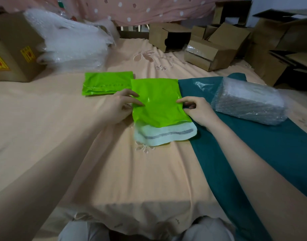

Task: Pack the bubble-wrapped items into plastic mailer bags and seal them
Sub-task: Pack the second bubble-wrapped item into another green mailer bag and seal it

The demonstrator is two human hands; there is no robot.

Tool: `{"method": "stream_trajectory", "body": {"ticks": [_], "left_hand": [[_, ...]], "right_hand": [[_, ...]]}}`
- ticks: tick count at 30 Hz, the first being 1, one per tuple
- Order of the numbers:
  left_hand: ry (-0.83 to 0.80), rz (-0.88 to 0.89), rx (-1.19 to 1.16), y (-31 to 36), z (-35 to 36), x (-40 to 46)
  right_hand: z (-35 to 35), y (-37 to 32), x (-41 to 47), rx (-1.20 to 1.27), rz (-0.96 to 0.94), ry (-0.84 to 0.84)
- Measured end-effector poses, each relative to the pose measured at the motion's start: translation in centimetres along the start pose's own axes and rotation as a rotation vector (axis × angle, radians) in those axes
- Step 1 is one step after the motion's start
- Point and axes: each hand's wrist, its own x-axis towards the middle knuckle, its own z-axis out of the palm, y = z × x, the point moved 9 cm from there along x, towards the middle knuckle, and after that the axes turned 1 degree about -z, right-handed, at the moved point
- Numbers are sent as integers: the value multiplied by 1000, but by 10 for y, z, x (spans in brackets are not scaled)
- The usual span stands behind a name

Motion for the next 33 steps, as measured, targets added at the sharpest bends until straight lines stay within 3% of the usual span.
{"method": "stream_trajectory", "body": {"ticks": [6, 12, 15, 18, 21, 28, 33], "left_hand": [[66, -72, -108, 4, 1, 4], [121, -78, -189, -2, 7, 15], [249, -66, -314, 0, -2, 13], [333, -164, -402, -4, -8, 13], [375, -255, -338, -19, -12, 15], [378, -226, -233, -14, -12, 14], [385, -266, -207, -10, -11, 12]], "right_hand": [[-11, -4, 0, 183, -65, 32], [-16, -2, 3, 87, -116, 34], [-18, -14, 0, 31, -218, 87], [-17, -17, 2, 55, -247, 88], [-17, -5, 6, 42, -141, 99], [-14, 5, 8, 176, -13, 111], [-23, -7, 13, 282, -58, 255]]}}
